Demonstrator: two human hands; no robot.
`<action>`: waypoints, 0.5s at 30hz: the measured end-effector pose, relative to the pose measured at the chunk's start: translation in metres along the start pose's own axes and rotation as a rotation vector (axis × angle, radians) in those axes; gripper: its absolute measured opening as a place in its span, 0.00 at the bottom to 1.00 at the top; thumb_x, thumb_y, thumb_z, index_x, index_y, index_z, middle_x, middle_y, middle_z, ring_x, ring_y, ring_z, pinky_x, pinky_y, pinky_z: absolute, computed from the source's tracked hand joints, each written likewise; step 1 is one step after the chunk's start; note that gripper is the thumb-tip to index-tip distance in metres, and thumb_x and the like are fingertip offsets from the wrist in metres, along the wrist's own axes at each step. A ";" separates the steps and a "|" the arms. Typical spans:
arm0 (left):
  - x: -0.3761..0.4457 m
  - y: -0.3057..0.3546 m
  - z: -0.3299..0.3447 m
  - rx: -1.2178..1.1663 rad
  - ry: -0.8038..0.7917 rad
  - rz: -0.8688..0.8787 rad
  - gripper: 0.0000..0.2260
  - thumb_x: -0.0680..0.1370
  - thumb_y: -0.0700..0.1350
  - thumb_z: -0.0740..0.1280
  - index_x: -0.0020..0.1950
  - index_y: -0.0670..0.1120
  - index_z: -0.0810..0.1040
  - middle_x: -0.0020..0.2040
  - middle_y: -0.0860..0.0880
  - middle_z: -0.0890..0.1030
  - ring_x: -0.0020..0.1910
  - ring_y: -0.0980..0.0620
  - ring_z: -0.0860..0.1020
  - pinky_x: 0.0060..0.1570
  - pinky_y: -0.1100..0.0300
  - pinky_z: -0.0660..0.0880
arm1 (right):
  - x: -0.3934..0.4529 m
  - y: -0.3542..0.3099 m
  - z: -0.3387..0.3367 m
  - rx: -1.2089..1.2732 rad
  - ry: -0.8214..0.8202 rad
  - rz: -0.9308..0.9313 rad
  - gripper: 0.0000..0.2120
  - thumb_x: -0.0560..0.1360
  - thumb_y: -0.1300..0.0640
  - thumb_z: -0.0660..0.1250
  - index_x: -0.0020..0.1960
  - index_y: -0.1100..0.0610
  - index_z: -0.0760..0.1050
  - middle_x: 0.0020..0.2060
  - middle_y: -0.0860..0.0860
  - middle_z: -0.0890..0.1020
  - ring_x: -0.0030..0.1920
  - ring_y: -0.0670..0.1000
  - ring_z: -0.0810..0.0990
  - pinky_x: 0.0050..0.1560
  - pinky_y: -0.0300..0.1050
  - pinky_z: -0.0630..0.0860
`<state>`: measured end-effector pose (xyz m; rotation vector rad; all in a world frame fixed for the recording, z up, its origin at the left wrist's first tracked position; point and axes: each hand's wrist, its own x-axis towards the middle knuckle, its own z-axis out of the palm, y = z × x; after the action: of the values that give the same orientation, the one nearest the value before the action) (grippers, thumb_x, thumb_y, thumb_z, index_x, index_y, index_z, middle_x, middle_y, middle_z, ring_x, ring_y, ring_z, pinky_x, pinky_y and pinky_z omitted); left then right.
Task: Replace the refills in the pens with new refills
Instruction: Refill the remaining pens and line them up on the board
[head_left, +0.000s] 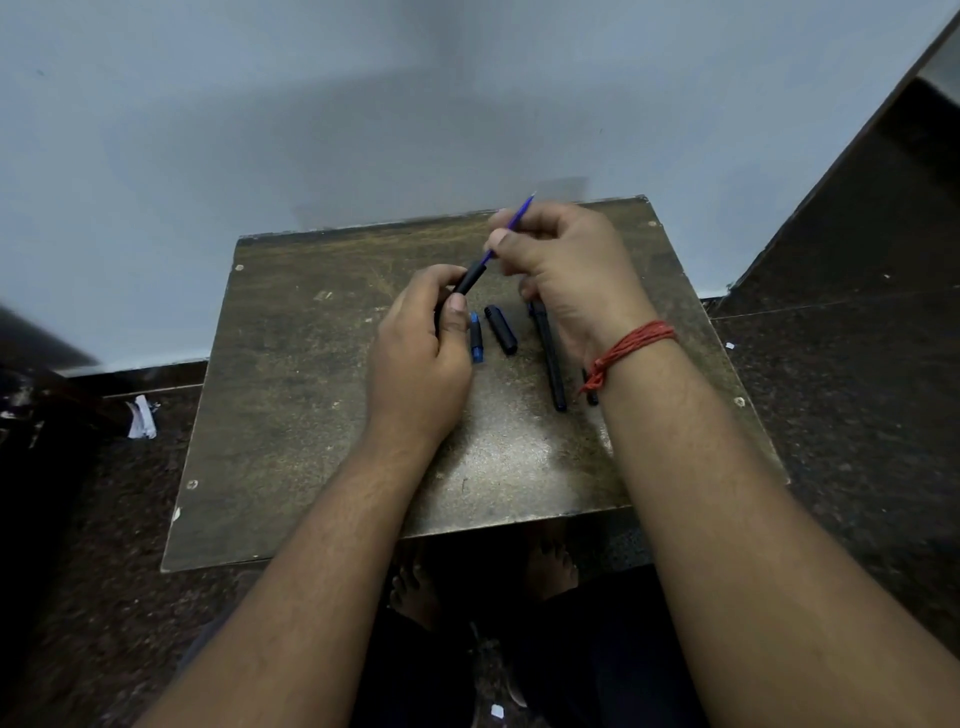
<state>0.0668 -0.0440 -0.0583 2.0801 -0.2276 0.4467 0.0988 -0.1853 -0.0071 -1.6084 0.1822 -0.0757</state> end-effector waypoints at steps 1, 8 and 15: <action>0.000 0.000 0.000 -0.005 0.002 0.001 0.09 0.82 0.43 0.60 0.60 0.48 0.77 0.45 0.52 0.79 0.45 0.51 0.78 0.45 0.51 0.76 | -0.002 0.000 0.003 -0.024 -0.040 -0.012 0.04 0.75 0.63 0.70 0.47 0.56 0.82 0.39 0.49 0.82 0.38 0.44 0.78 0.32 0.31 0.70; 0.001 0.001 0.000 -0.007 0.010 -0.008 0.10 0.82 0.42 0.60 0.61 0.48 0.76 0.46 0.52 0.80 0.46 0.53 0.78 0.46 0.55 0.75 | -0.002 -0.002 0.006 -0.078 0.050 -0.054 0.07 0.79 0.52 0.68 0.43 0.53 0.79 0.39 0.50 0.83 0.39 0.46 0.80 0.35 0.36 0.72; 0.000 0.001 -0.001 -0.001 0.012 -0.006 0.09 0.82 0.42 0.59 0.60 0.47 0.76 0.44 0.52 0.80 0.45 0.51 0.78 0.45 0.51 0.76 | -0.001 0.001 0.009 -0.071 0.037 -0.061 0.07 0.78 0.57 0.69 0.40 0.53 0.78 0.35 0.51 0.82 0.36 0.47 0.78 0.34 0.37 0.72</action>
<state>0.0663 -0.0434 -0.0572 2.0759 -0.2144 0.4548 0.0992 -0.1764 -0.0089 -1.6845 0.1663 -0.1480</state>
